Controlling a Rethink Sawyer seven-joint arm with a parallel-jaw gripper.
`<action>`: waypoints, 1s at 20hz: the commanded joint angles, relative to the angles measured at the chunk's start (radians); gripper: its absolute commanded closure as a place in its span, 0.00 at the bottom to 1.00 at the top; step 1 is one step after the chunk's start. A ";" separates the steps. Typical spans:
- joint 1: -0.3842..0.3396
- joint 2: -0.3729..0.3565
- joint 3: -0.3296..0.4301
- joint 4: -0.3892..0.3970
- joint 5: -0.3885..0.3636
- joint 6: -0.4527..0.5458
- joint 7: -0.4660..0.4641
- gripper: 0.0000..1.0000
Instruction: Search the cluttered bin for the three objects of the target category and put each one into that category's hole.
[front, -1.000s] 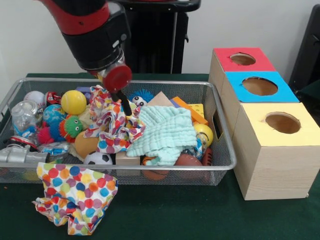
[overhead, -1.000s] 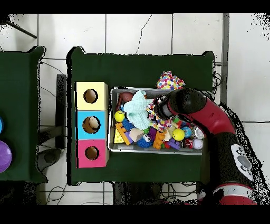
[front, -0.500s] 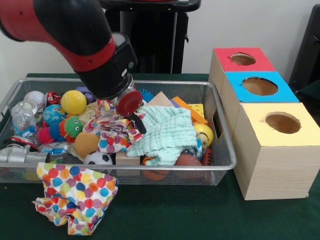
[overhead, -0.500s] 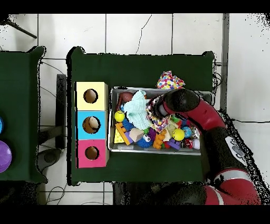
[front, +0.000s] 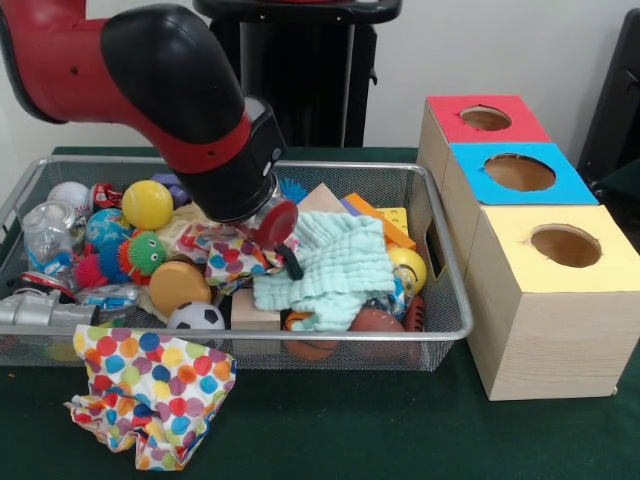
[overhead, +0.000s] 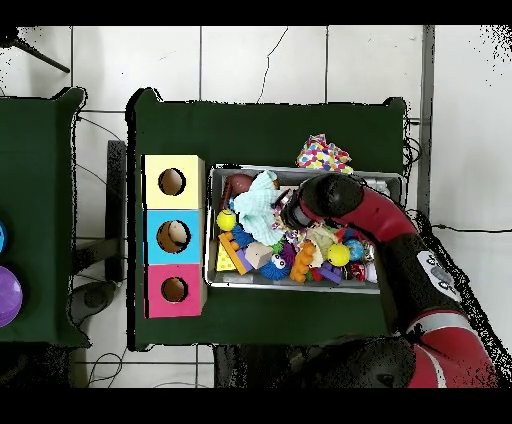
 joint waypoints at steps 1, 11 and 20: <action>-0.020 0.098 0.122 0.021 -0.101 -0.207 -0.178 0.00; 0.090 0.042 -0.051 0.039 -0.092 -0.238 0.132 1.00; 0.125 -0.028 -0.143 -0.035 -0.078 -0.115 0.073 1.00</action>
